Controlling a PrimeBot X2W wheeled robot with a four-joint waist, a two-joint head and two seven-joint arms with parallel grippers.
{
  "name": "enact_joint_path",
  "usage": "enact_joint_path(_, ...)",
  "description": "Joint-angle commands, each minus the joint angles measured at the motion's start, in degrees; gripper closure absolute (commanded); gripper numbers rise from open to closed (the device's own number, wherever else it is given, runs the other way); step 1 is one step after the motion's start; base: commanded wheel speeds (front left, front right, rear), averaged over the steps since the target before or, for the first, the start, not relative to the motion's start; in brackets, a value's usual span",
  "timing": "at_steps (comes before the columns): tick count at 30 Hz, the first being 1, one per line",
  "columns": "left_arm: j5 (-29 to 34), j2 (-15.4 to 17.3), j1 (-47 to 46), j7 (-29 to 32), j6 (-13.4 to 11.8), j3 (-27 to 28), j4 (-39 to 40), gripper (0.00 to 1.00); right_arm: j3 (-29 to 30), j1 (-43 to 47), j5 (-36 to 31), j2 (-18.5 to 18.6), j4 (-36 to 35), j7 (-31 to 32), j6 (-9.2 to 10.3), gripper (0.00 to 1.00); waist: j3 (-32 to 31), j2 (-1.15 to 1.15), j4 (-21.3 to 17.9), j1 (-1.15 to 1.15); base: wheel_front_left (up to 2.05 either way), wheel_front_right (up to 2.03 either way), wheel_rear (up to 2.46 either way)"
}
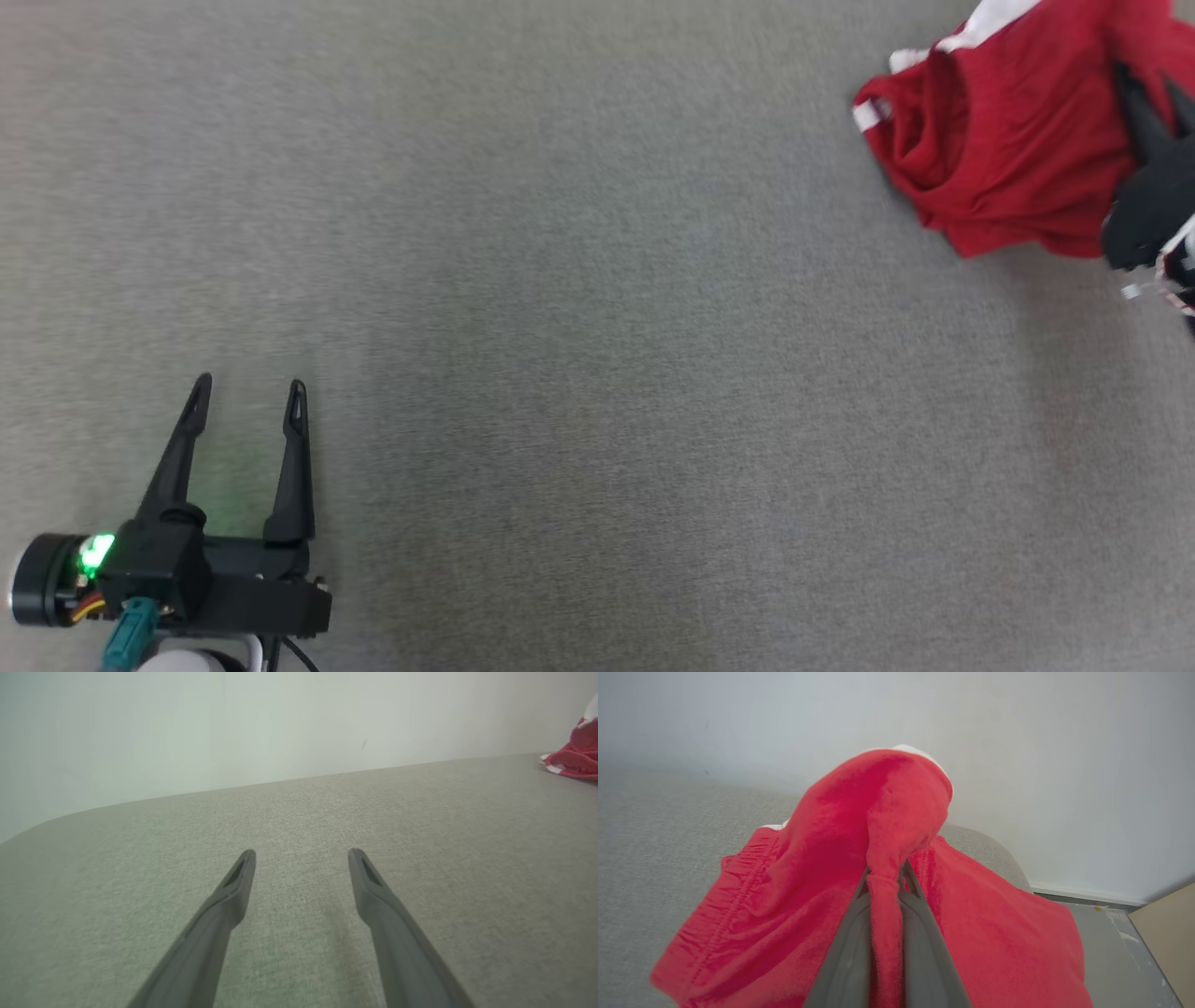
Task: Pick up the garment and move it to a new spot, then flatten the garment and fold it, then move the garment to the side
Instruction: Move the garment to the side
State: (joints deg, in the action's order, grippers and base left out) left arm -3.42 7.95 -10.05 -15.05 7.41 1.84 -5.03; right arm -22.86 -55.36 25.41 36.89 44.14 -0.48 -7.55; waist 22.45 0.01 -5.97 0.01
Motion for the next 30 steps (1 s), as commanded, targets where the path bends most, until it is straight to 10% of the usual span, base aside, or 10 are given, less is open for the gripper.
enact_joint_path(1,0.36,0.75,-1.16,-0.15,-0.03,-0.23,0.48,0.00,0.07,-1.18,0.31,0.82,-0.47,-0.01,0.18,1.00,5.43,-0.01,-4.97,-0.01,0.00,0.00,0.00)
enact_joint_path(14,2.04,2.86,-1.26,-0.14,-0.05,-2.51,11.08,0.00,6.04,-6.95,-3.41,10.69,2.63,-0.30,0.19,1.00,14.05,-0.01,-7.44,-0.01,0.00,0.00,0.00)
enact_joint_path(30,3.19,5.23,-1.77,2.92,0.06,-6.16,21.74,0.00,11.26,-12.38,-9.94,9.28,7.22,-3.00,0.19,1.00,19.63,-0.01,-11.17,-0.01,0.00,0.00,0.00)
